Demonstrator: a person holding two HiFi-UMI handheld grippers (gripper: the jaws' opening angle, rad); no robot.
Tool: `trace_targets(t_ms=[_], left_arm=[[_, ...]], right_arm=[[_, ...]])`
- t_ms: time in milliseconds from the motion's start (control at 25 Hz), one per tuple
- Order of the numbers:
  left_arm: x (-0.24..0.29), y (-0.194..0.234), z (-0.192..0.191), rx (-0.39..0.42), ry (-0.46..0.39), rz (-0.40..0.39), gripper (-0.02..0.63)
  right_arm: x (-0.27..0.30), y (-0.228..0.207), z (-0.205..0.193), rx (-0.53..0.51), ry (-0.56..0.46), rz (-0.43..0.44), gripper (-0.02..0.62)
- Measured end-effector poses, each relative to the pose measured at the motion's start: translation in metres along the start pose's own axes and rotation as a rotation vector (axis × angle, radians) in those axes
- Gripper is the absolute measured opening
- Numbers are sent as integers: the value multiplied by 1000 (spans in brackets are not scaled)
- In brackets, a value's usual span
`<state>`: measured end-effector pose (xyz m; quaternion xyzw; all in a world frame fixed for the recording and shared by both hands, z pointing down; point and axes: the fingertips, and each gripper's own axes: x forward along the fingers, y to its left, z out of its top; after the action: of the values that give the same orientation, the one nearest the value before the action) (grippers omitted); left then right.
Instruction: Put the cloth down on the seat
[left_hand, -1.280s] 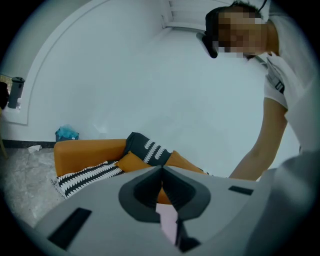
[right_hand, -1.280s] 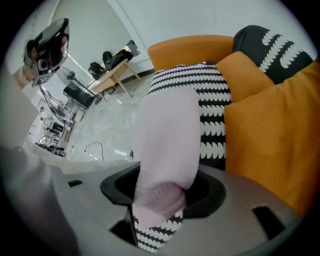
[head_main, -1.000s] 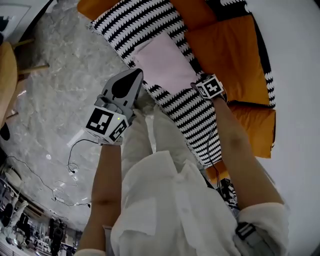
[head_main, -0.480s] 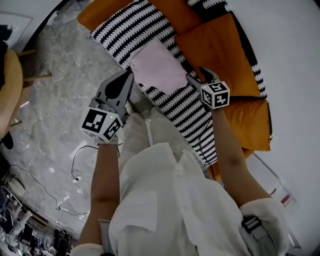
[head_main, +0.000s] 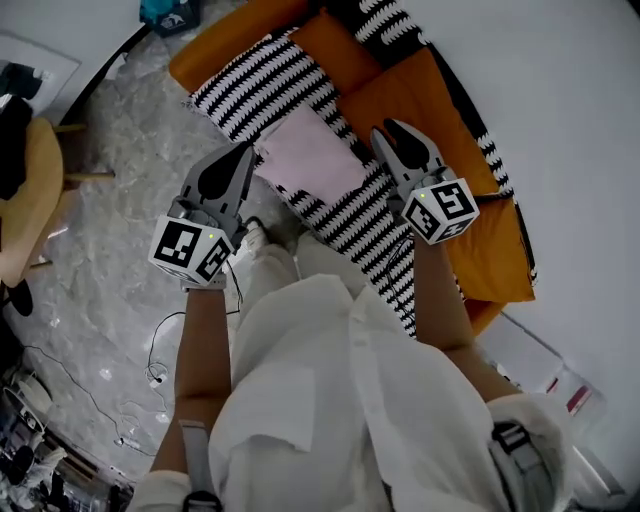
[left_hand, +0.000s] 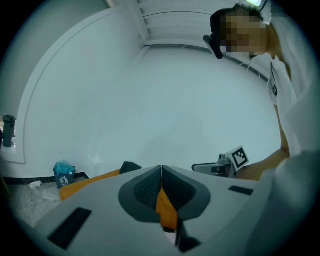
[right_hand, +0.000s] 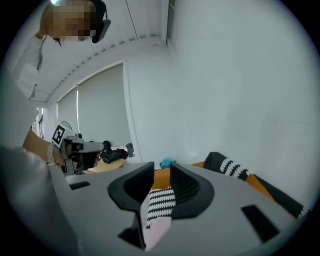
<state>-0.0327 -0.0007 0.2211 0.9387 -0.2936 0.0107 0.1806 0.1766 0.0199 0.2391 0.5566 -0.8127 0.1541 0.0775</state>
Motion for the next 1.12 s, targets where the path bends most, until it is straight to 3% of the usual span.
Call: trace_targets(t_ms=[160, 240, 480, 1120], left_arm=[[-5, -5, 39, 53, -40, -6, 17], [-6, -5, 58, 86, -58, -12, 15], [-15, -6, 89, 142, -108, -1, 17], [-36, 24, 88, 96, -136, 67, 17]], right_arm=[[-8, 19, 52, -52, -87, 29, 74], [-12, 25, 73, -111, -108, 18, 11], [-28, 30, 118, -184, -174, -20, 8], [7, 47, 121, -210, -151, 36, 8]])
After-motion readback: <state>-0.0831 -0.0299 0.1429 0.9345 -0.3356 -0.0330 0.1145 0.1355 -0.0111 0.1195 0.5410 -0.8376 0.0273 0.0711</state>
